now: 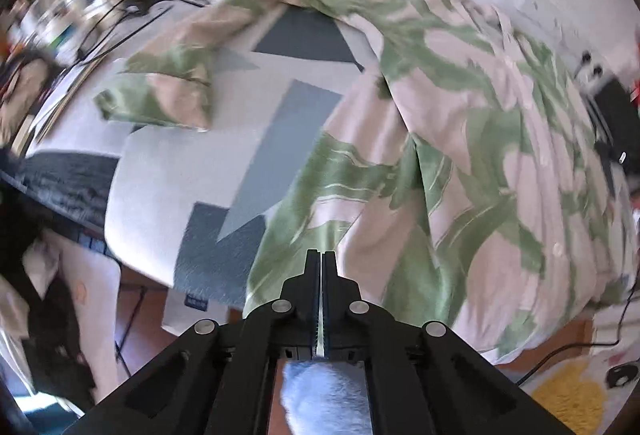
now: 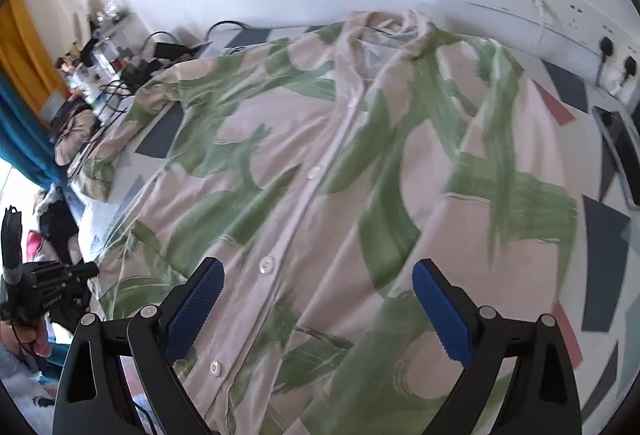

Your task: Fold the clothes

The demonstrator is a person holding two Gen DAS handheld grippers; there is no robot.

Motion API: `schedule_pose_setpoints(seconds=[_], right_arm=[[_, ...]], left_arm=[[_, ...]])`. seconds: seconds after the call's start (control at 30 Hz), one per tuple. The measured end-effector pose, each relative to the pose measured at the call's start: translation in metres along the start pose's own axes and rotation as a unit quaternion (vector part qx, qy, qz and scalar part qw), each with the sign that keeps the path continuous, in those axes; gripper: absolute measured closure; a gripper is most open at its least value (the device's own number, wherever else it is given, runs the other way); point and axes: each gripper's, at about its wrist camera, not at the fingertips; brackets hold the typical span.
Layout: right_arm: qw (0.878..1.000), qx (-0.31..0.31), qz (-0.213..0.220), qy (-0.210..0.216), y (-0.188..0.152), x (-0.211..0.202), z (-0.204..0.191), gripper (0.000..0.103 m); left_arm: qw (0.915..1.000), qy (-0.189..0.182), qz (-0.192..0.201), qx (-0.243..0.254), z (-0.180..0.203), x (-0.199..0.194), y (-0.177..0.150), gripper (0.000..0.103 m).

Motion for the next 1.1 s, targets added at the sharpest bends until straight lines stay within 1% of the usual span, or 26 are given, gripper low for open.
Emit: schedule_pose_setpoints(seconds=[0.1,0.2,0.3,0.33,0.37,0.43,0.5,0.63,0.67,0.77,0.83,0.9,0.93,1.03,1.1], right_arm=[[1.000,-0.013,-0.001,0.006,0.002,0.003,-0.008,0.007],[1.000,-0.021,-0.002,0.014,0.005,0.008,-0.019,0.007],[0.999,-0.021,-0.010,0.023,0.009,0.014,-0.030,0.007],[0.999,-0.021,-0.013,0.026,0.010,0.016,-0.035,0.007],[0.999,-0.025,-0.016,0.025,0.011,0.018,-0.040,0.007],[0.999,-0.036,-0.020,0.012,0.014,0.021,-0.052,0.007],[0.999,-0.034,-0.022,0.002,0.017,0.023,-0.064,0.007],[0.999,-0.024,-0.017,-0.037,0.023,0.024,-0.085,0.007],[0.998,-0.020,-0.016,-0.049,0.024,0.024,-0.091,0.007],[0.996,0.005,-0.012,-0.091,0.026,0.023,-0.106,0.007],[0.993,0.043,-0.011,-0.111,0.025,0.021,-0.115,0.007],[0.989,0.078,-0.012,-0.123,0.024,0.022,-0.124,0.007],[0.988,0.087,-0.011,-0.130,0.023,0.021,-0.129,0.007],[0.983,0.101,-0.002,-0.152,0.018,0.015,-0.142,0.007],[0.980,0.098,0.005,-0.175,0.012,0.009,-0.147,0.007]], left_arm=[[0.9997,0.013,0.012,0.015,-0.005,-0.010,0.000,0.103],[0.9991,-0.018,-0.009,0.038,0.000,-0.002,-0.001,0.102],[0.9965,0.005,-0.033,0.077,0.010,0.018,0.004,0.101],[0.9958,0.007,-0.040,0.083,0.011,0.023,0.005,0.101],[0.9956,0.000,-0.044,0.083,0.011,0.026,0.007,0.101],[0.9946,-0.023,-0.049,0.088,0.012,0.031,0.013,0.101],[0.9922,-0.032,-0.046,0.111,0.014,0.033,0.021,0.101],[0.9857,-0.064,-0.040,0.151,0.011,0.035,0.037,0.101],[0.9833,-0.072,-0.038,0.163,0.010,0.036,0.041,0.101],[0.9741,-0.077,-0.038,0.209,0.005,0.040,0.048,0.097],[0.9657,-0.093,-0.043,0.238,0.001,0.042,0.047,0.095],[0.9592,-0.103,-0.044,0.259,-0.003,0.042,0.047,0.089],[0.9572,-0.107,-0.045,0.265,-0.003,0.043,0.048,0.087],[0.9548,-0.119,-0.054,0.267,-0.002,0.046,0.047,0.086],[0.9532,-0.126,-0.055,0.269,0.001,0.046,0.046,0.086]])
Point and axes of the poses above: each gripper's, at about its wrist camera, not at the fingertips, and x roughly the way its jaws point, z to its right, y to its top, and after that the axes turned 6 degrees about -y, right-handed
